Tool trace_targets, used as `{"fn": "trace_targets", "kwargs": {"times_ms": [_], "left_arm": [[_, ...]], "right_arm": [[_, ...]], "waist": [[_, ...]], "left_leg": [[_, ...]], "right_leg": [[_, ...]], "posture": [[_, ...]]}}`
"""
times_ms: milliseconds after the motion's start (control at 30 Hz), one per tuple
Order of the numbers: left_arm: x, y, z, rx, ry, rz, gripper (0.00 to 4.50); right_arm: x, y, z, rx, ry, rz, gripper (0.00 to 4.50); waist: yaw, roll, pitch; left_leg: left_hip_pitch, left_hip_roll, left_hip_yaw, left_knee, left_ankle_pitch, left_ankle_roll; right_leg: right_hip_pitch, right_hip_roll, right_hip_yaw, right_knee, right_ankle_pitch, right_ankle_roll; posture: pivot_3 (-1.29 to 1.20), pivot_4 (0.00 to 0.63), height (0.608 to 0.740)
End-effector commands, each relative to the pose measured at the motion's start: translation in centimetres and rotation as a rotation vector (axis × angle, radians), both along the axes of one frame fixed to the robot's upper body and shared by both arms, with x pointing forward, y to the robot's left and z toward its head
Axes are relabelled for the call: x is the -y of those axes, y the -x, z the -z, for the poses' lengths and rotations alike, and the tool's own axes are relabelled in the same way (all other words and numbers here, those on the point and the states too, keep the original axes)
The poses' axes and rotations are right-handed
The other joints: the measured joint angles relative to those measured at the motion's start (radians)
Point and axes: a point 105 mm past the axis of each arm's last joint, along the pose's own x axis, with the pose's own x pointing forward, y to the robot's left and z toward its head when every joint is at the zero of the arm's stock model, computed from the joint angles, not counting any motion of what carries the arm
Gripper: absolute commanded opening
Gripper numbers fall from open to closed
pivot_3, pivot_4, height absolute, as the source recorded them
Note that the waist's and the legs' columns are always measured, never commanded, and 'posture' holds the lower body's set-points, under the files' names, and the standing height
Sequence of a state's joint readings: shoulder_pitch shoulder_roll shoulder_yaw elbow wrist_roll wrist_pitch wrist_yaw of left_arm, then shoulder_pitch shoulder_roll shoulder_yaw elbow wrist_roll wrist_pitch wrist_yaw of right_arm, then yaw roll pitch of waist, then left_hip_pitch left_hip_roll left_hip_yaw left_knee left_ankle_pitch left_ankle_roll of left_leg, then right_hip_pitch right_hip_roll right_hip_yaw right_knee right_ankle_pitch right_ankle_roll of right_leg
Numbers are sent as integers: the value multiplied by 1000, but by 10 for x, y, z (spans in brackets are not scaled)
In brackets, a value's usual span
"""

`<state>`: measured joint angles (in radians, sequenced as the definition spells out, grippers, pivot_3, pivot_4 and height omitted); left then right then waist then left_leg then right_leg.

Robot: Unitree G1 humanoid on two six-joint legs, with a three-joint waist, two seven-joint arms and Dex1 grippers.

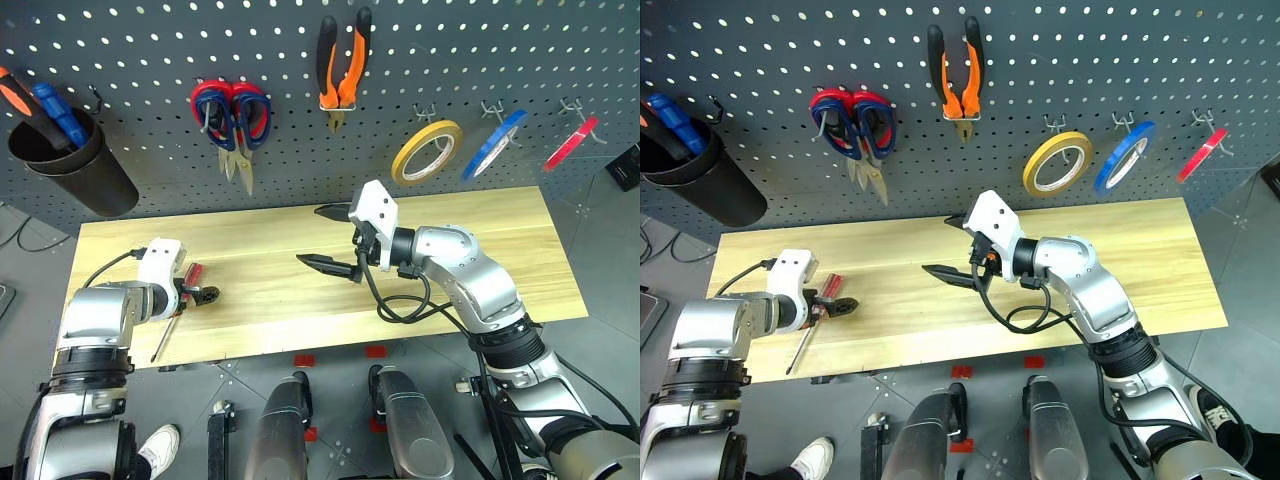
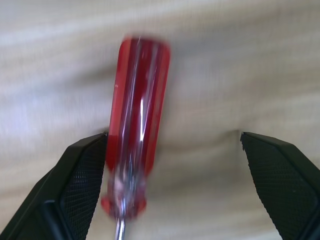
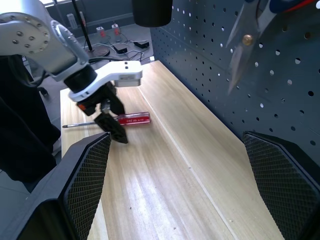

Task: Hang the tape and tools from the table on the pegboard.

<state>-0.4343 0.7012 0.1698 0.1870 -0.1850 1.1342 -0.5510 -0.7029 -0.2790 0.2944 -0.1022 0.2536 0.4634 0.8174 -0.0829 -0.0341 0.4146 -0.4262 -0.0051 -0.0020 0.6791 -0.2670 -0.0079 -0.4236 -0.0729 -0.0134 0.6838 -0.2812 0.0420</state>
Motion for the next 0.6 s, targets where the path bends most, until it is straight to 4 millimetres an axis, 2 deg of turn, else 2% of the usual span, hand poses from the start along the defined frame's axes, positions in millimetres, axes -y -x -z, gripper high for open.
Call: {"fn": "trace_targets", "kwargs": {"times_ms": [33, 267, 433, 600], "left_arm": [[-8, 8, 1, -15, -3, -32, 4471], [-10, 4, -1, -8, -13, -30, 4471], [-10, 1, -2, -4, -16, -22, 4471], [-8, -2, -3, -1, -14, -11, 4471]], "right_arm": [[-2, 2, -11, 44, -32, -12, 4500], [-1, 4, -13, 42, -39, -28, 4500], [0, 37, -27, 6, -140, -209, 4500], [3, 39, -22, 6, -113, -201, 4500]], "waist": [[1, 0, 0], [1, 0, 0], [3, 0, 0], [3, 0, 0]], "left_leg": [[0, 0, 0, 0, 0, 0], [0, 0, 0, 0, 0, 0], [-1, 0, -1, 0, 0, 0], [-1, 0, -1, 0, 0, 0]], "right_leg": [[0, 0, 0, 0, 0, 0], [0, 0, 0, 0, 0, 0], [0, 0, -1, -1, 0, 0], [0, 0, -1, -1, 0, 0]], "posture": [[-116, 404, 740], [-118, 406, 740], [-124, 410, 740], [-124, 410, 740]]}}
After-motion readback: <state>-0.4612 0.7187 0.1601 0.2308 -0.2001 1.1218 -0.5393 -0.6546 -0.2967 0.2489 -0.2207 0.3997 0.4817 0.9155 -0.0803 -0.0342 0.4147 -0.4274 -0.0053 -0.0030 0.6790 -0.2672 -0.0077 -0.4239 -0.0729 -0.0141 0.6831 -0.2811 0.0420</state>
